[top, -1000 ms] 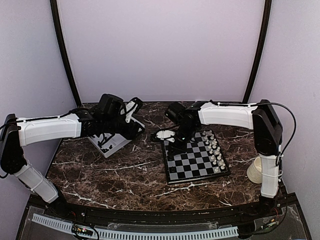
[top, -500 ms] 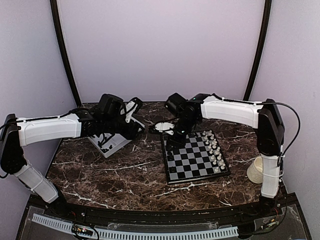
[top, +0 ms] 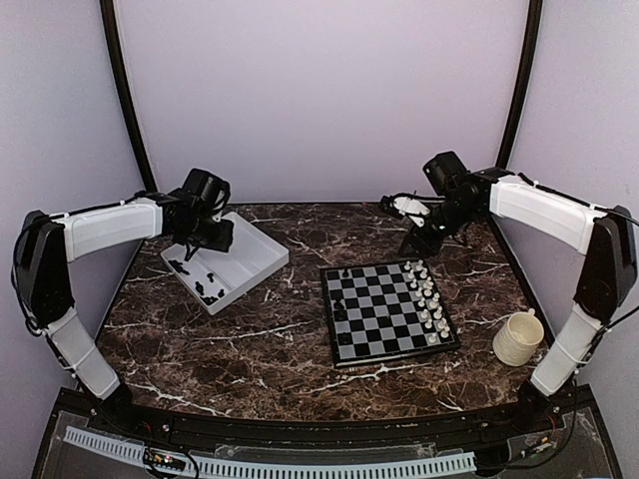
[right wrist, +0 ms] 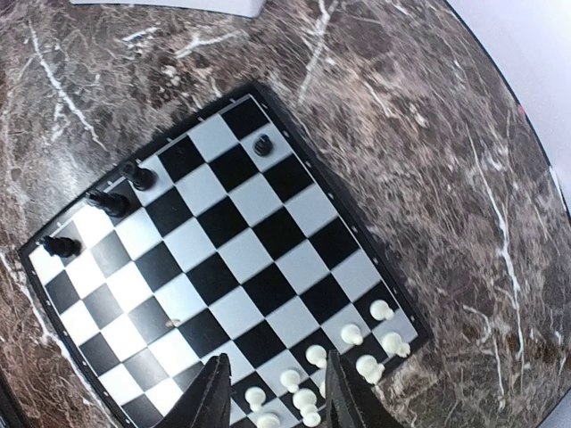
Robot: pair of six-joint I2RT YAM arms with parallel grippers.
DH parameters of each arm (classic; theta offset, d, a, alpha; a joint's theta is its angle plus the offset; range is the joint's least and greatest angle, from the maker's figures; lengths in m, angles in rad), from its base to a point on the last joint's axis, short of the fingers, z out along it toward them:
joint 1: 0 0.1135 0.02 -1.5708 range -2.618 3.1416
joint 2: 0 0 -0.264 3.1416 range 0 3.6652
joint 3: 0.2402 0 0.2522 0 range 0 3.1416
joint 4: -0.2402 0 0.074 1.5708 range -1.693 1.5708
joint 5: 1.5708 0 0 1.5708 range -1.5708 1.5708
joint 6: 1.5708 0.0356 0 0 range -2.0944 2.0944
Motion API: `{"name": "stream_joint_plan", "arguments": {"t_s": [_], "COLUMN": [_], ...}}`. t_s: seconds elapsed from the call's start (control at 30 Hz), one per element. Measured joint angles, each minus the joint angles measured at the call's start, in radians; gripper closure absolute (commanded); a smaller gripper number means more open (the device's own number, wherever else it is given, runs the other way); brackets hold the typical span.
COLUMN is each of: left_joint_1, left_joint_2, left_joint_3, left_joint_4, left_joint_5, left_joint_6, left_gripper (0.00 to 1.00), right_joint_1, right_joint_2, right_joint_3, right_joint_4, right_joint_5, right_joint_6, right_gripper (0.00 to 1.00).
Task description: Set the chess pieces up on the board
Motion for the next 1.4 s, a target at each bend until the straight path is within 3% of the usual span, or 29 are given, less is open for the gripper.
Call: {"name": "stream_joint_plan", "arguments": {"t_s": [0.13,0.3,0.47,0.83,1.4], "left_joint_1": [0.171,0.278,0.277,0.273,0.266], "left_joint_2": [0.051,0.152,0.228,0.236,0.349], "left_joint_3": [0.027,0.080,0.129,0.129,0.156], "left_joint_4": [-0.094,-0.215,-0.322,-0.415,-0.474], "left_joint_5": [0.078,0.152,0.203,0.272,0.266], "left_joint_6": [-0.074,-0.123,-0.190,-0.311,-0.339], "left_gripper": [0.58,0.57,0.60,0.61,0.59], "right_joint_1": [-0.054,-0.053,-0.053,-0.053,-0.053], "right_joint_2": [-0.011,-0.005,0.034,0.080,0.080], "right_joint_3": [-0.034,-0.027,0.003,0.030,0.031], "right_joint_4": [0.010,0.013,0.008,-0.009,-0.018], "right_joint_5": [0.000,-0.035,-0.081,-0.163,-0.187], "right_joint_6": [0.003,0.002,0.000,-0.005,-0.009], "right_gripper": [0.62,0.62,0.62,0.62,0.62]}}
